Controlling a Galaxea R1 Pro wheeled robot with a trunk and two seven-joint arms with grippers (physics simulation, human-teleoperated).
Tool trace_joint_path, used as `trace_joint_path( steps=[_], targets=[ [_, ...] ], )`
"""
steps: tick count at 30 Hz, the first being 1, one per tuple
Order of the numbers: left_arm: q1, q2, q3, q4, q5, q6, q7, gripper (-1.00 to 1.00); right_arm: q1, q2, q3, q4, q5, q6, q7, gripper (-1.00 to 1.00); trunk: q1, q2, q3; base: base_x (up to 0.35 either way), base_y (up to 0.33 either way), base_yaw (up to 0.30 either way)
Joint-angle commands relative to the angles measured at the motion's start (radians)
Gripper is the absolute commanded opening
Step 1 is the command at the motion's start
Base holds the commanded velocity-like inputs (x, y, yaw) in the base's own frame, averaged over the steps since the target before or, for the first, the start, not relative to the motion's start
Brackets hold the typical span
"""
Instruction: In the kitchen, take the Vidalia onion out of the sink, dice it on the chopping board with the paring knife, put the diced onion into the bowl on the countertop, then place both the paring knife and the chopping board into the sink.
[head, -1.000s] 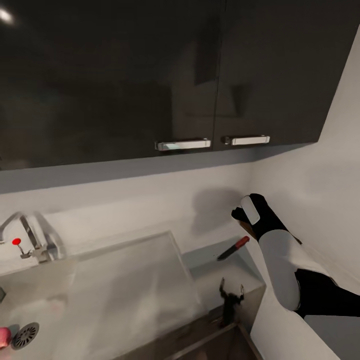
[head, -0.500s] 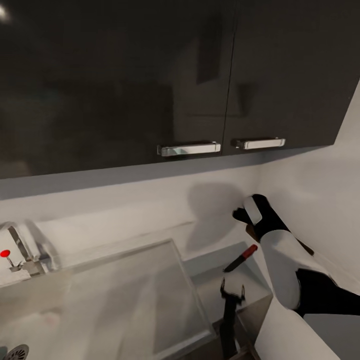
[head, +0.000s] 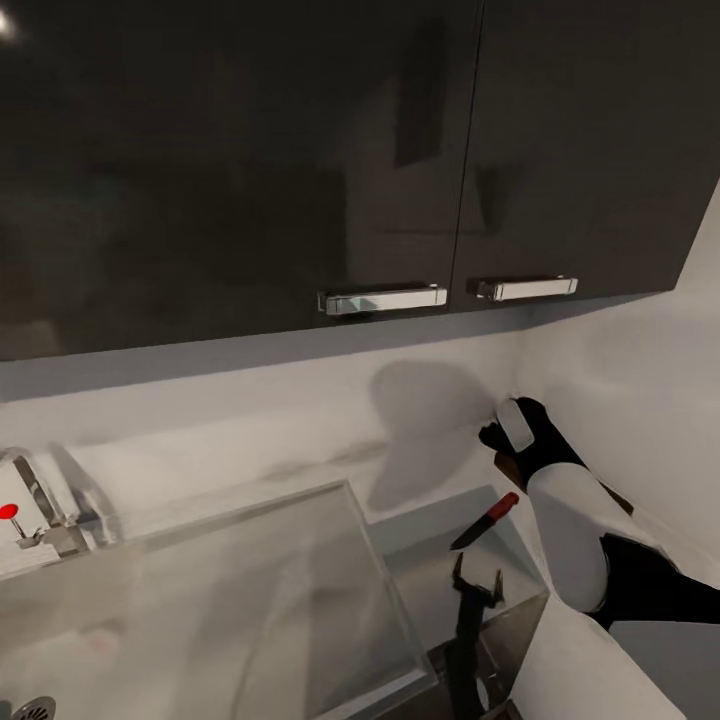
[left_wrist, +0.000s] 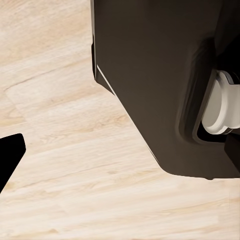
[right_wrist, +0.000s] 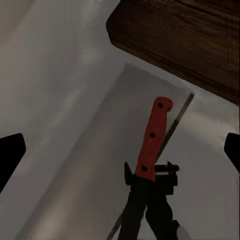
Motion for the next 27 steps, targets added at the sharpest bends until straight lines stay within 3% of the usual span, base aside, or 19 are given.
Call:
trace_joint_path(
  steps=[1,6,7,9,10,16,21,27],
  targets=[
    [0.000,0.000,0.002,-0.002,0.001,0.005,-0.001,1.00,0.000,-0.007,-0.010,0.006,-0.011,-0.012,-0.017,1.00,0.000,-0.001,-0.001,0.000,0.000,0.000],
    [0.000,0.000,0.002,-0.002,0.001,0.005,-0.001,1.00,0.000,-0.040,-0.088,0.037,-0.011,-0.027,-0.028,1.00,0.000,-0.001,-0.001,0.000,0.000,0.000],
    [0.000,0.000,0.002,-0.002,0.001,0.005,-0.001,1.00,0.000,-0.053,-0.121,0.045,-0.011,-0.029,-0.029,1.00,0.000,-0.001,-0.001,0.000,0.000,0.000],
    [0.000,0.000,0.002,-0.002,0.001,0.005,-0.001,1.00,0.000,-0.064,-0.151,0.050,-0.011,-0.030,-0.030,1.00,0.000,-0.001,-0.001,0.000,0.000,0.000],
    [0.000,-0.001,0.001,-0.002,0.001,0.005,-0.001,1.00,0.000,-0.078,-0.190,0.056,-0.012,-0.031,-0.031,1.00,0.000,-0.001,-0.001,0.000,0.000,0.000],
    [0.000,-0.007,0.002,-0.002,0.001,0.005,-0.001,1.00,0.000,-0.087,-0.212,0.059,-0.012,-0.034,-0.031,1.00,0.000,-0.001,-0.001,0.000,0.000,0.000],
    [0.000,-0.017,0.001,-0.002,0.001,0.005,-0.001,1.00,0.000,-0.092,-0.221,0.059,-0.012,-0.106,-0.037,1.00,0.000,-0.001,-0.001,0.000,0.000,0.000],
    [0.000,-0.022,0.002,-0.003,0.000,-0.011,-0.001,1.00,-0.001,-0.124,-0.222,0.059,-0.014,-0.145,-0.058,1.00,0.000,-0.001,-0.001,0.000,0.000,0.000]
  ],
)
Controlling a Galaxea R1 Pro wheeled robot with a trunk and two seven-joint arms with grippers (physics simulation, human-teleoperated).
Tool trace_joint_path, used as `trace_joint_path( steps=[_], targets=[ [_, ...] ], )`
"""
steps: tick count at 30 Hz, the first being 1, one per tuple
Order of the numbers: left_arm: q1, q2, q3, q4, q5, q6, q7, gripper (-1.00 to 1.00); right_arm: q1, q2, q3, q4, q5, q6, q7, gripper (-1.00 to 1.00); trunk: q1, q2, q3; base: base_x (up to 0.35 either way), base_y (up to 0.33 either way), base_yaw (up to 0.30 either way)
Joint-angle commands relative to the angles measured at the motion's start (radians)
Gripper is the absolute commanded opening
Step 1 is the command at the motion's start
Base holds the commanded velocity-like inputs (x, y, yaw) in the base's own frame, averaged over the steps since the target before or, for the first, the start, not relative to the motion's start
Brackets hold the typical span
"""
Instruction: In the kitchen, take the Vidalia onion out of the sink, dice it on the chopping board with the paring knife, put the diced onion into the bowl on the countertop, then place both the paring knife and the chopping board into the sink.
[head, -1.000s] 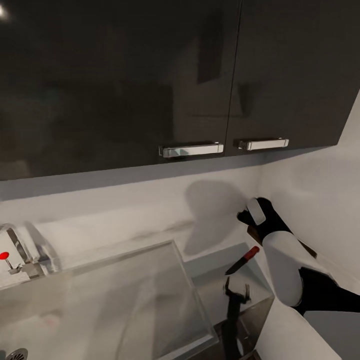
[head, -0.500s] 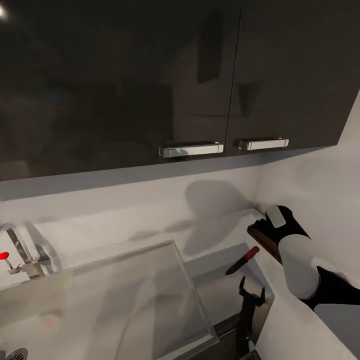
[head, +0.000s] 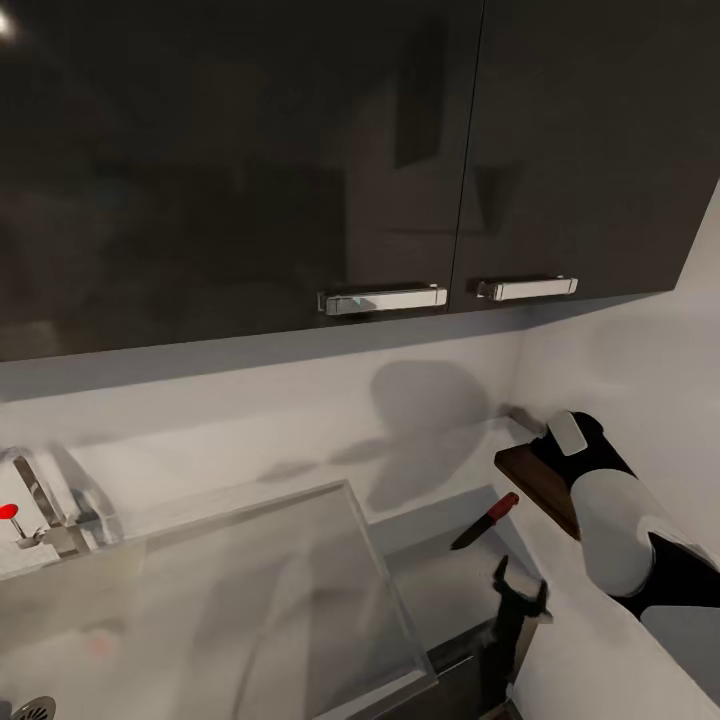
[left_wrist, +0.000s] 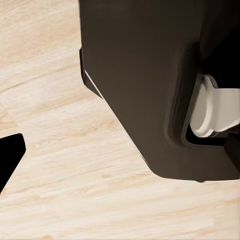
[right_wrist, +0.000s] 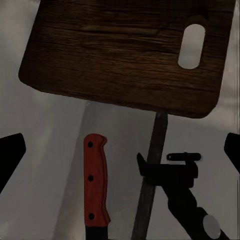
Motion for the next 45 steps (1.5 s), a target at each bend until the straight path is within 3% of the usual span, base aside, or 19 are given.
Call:
trace_joint_path(
  steps=[1,4,7,11,13,15,17,18,21,26,30,35,44,45],
  targets=[
    [0.000,-0.001,0.002,-0.002,0.001,-0.014,-0.001,1.00,0.000,-0.023,0.001,-0.001,-0.009,0.001,-0.005,1.00,0.000,-0.001,-0.001,0.000,0.000,0.000],
    [0.000,-0.003,0.002,-0.002,0.001,-0.024,-0.001,1.00,0.000,-0.054,0.002,-0.001,-0.008,0.004,-0.003,1.00,0.000,-0.001,-0.001,0.000,0.000,0.000],
    [0.000,-0.004,0.002,-0.002,0.000,-0.030,-0.001,1.00,0.000,-0.123,0.007,-0.001,-0.007,0.047,0.002,1.00,0.000,-0.001,-0.001,0.000,0.000,0.000],
    [0.000,-0.004,0.002,-0.002,0.000,-0.031,-0.001,1.00,0.000,-0.157,0.008,-0.001,-0.007,0.108,0.015,1.00,0.000,-0.001,-0.001,0.000,0.000,0.000],
    [0.000,-0.006,0.002,-0.002,0.000,-0.032,-0.001,1.00,0.000,-0.187,0.015,-0.001,-0.006,0.176,0.055,1.00,0.000,-0.001,-0.001,0.000,0.000,0.000],
    [0.000,-0.006,0.001,-0.002,0.000,-0.032,-0.001,1.00,0.000,-0.193,0.022,-0.001,-0.005,0.188,0.068,1.00,0.000,-0.001,-0.001,0.000,0.000,0.000],
    [0.000,-0.006,0.001,-0.002,0.000,-0.032,-0.001,1.00,0.000,-0.203,0.040,-0.001,-0.004,0.199,0.081,1.00,0.000,-0.001,-0.001,0.000,0.000,0.000],
    [0.000,-0.007,0.001,-0.002,0.000,-0.032,-0.001,1.00,0.000,-0.217,0.095,0.000,-0.003,0.207,0.094,1.00,0.000,-0.001,-0.001,0.000,0.000,0.000],
    [0.000,-0.007,0.001,-0.002,0.001,-0.032,-0.001,1.00,0.000,-0.223,0.120,0.000,-0.003,0.209,0.107,1.00,0.000,-0.001,-0.001,0.000,0.000,0.000],
    [0.000,-0.007,0.001,-0.002,0.000,-0.032,-0.001,1.00,0.000,-0.229,0.163,-0.001,-0.003,0.212,0.187,1.00,0.000,-0.001,-0.001,0.000,0.000,0.000],
    [0.000,-0.007,0.001,-0.002,0.000,-0.032,-0.001,1.00,0.000,-0.231,0.218,-0.001,-0.003,0.213,0.212,1.00,0.000,-0.001,-0.001,0.000,0.000,0.000],
    [0.000,-0.008,0.001,-0.002,0.000,-0.032,-0.001,1.00,0.001,-0.231,0.250,-0.001,-0.003,0.216,0.217,1.00,0.000,-0.001,-0.001,0.000,0.000,0.000],
    [0.000,-0.008,0.001,-0.002,0.000,-0.032,-0.001,1.00,0.000,-0.230,0.254,-0.001,-0.003,0.217,0.217,1.00,0.000,-0.001,-0.001,0.000,0.000,0.000],
    [0.000,-0.012,0.001,-0.002,0.000,-0.032,-0.001,1.00,0.001,-0.230,0.279,-0.001,-0.003,0.217,0.217,1.00,0.000,-0.001,-0.001,0.000,0.000,0.000]
  ],
)
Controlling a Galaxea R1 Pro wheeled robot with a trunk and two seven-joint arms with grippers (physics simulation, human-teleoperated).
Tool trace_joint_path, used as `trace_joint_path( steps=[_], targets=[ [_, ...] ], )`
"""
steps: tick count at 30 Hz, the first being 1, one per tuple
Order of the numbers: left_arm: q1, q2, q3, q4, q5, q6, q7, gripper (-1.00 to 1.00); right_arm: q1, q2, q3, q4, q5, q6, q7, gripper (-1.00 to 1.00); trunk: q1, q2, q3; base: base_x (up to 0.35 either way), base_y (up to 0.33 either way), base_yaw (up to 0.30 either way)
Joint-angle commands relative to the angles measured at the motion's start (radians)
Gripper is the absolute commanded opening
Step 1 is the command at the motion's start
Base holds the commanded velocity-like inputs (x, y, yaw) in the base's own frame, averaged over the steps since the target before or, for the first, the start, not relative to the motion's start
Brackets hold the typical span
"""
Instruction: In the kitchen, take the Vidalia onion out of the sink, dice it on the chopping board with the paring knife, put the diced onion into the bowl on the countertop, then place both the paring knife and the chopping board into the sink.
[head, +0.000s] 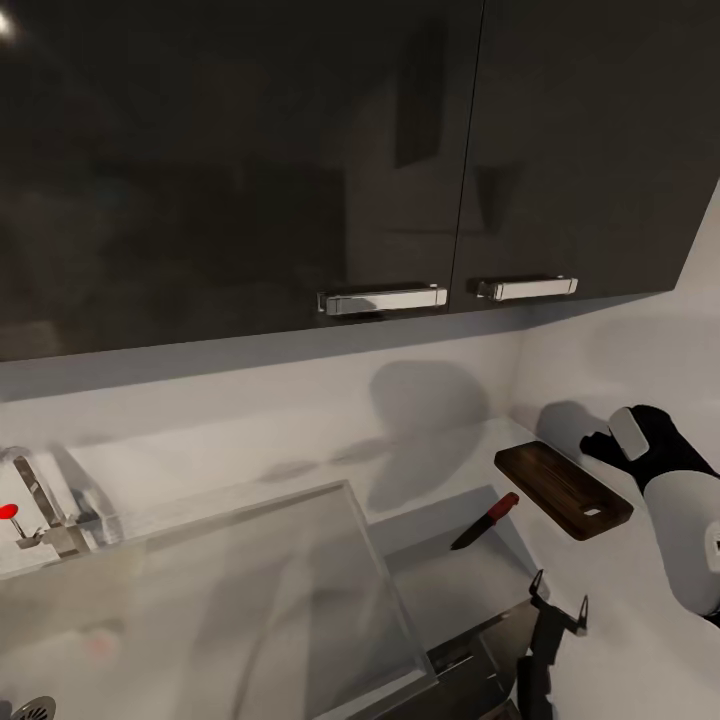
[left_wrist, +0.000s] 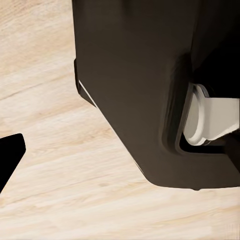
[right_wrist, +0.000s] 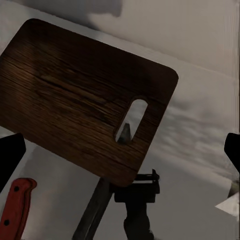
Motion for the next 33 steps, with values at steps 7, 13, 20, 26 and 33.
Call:
trace_joint_path(
  steps=[7,13,20,26,33],
  targets=[
    [0.001,-0.003,0.002,-0.002,0.001,0.005,-0.001,1.00,0.000,0.000,0.014,-0.001,-0.010,0.001,-0.008,1.00,0.000,-0.001,-0.001,0.000,0.000,0.000],
    [0.001,-0.006,0.002,-0.002,0.000,0.005,-0.001,1.00,-0.001,-0.002,0.016,-0.001,-0.009,0.001,-0.009,1.00,0.000,-0.001,-0.002,0.000,0.000,0.000],
    [0.001,-0.007,0.002,-0.002,0.000,0.004,-0.001,1.00,0.000,-0.009,0.015,-0.001,-0.009,0.002,-0.011,1.00,0.000,-0.001,-0.008,0.000,0.000,0.000],
    [0.001,-0.007,0.002,-0.002,0.001,0.005,-0.001,1.00,0.002,-0.017,0.014,0.004,-0.009,0.003,-0.011,1.00,0.000,-0.001,-0.009,0.000,0.000,0.000],
    [0.001,-0.007,0.002,-0.003,0.001,0.004,-0.001,1.00,0.003,-0.051,0.014,0.029,-0.009,0.028,-0.006,1.00,0.000,-0.001,-0.009,0.000,0.000,0.000]
  ],
)
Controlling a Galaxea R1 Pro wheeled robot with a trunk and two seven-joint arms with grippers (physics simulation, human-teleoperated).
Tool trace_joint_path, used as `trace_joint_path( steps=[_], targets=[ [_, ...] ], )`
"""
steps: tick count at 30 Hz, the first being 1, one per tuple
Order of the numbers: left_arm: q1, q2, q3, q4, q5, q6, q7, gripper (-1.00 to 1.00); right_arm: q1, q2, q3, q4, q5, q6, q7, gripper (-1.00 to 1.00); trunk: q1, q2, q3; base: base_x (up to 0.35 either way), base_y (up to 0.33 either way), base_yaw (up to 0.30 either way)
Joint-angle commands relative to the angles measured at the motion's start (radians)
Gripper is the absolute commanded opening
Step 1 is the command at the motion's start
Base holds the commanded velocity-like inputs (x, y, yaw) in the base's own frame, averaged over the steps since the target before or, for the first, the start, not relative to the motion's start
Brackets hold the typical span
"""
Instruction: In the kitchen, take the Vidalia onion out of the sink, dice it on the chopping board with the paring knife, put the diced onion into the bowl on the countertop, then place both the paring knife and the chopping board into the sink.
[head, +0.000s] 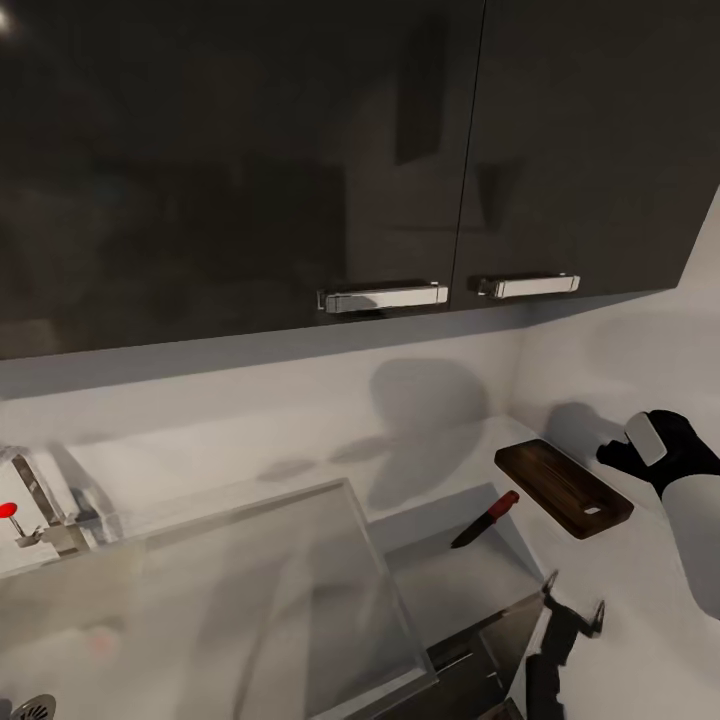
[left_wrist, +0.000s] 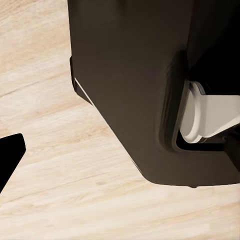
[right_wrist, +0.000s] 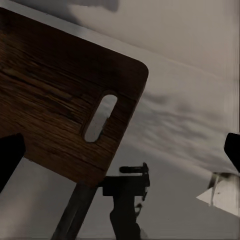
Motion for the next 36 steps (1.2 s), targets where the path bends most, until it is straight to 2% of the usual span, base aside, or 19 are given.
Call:
trace_joint_path(
  steps=[1,7,8,13,26,29,32,36],
  targets=[
    [0.000,0.000,0.002,-0.002,0.001,0.005,-0.001,1.00,-0.001,-0.003,-0.001,0.001,-0.011,0.015,-0.006,1.00,0.001,-0.002,-0.002,0.000,0.000,0.000],
    [0.000,0.000,0.002,-0.002,0.000,0.005,-0.001,1.00,0.000,-0.018,-0.001,0.023,-0.011,0.047,-0.003,1.00,0.001,-0.002,-0.002,0.000,0.000,0.000],
    [0.000,0.000,0.002,-0.002,0.000,0.005,-0.001,1.00,0.000,-0.032,-0.001,0.040,-0.011,0.049,-0.002,1.00,0.001,-0.002,-0.002,0.000,0.000,0.000],
    [0.000,0.000,0.002,-0.002,0.000,0.006,-0.001,1.00,0.000,-0.053,-0.002,0.077,-0.011,0.050,-0.002,1.00,0.001,-0.002,-0.002,0.000,0.000,0.000],
    [0.000,-0.008,0.002,-0.002,0.000,0.006,0.000,1.00,0.000,-0.055,-0.010,0.113,-0.016,0.045,-0.007,1.00,0.001,-0.002,-0.002,0.000,0.000,0.000],
    [0.000,-0.010,0.002,-0.002,0.000,0.006,0.000,1.00,0.000,-0.048,-0.025,0.115,-0.019,0.042,-0.008,1.00,0.001,-0.002,-0.002,0.000,0.000,0.000],
    [0.000,-0.011,0.002,-0.002,0.000,0.006,0.000,1.00,-0.001,-0.030,-0.034,0.116,-0.020,0.033,-0.008,1.00,0.001,-0.002,-0.002,0.000,0.000,0.000],
    [0.000,-0.013,0.002,-0.002,0.000,0.006,0.000,1.00,-0.004,0.008,-0.038,0.116,-0.025,-0.071,-0.012,1.00,0.001,-0.002,-0.002,0.000,0.000,0.000]
  ],
)
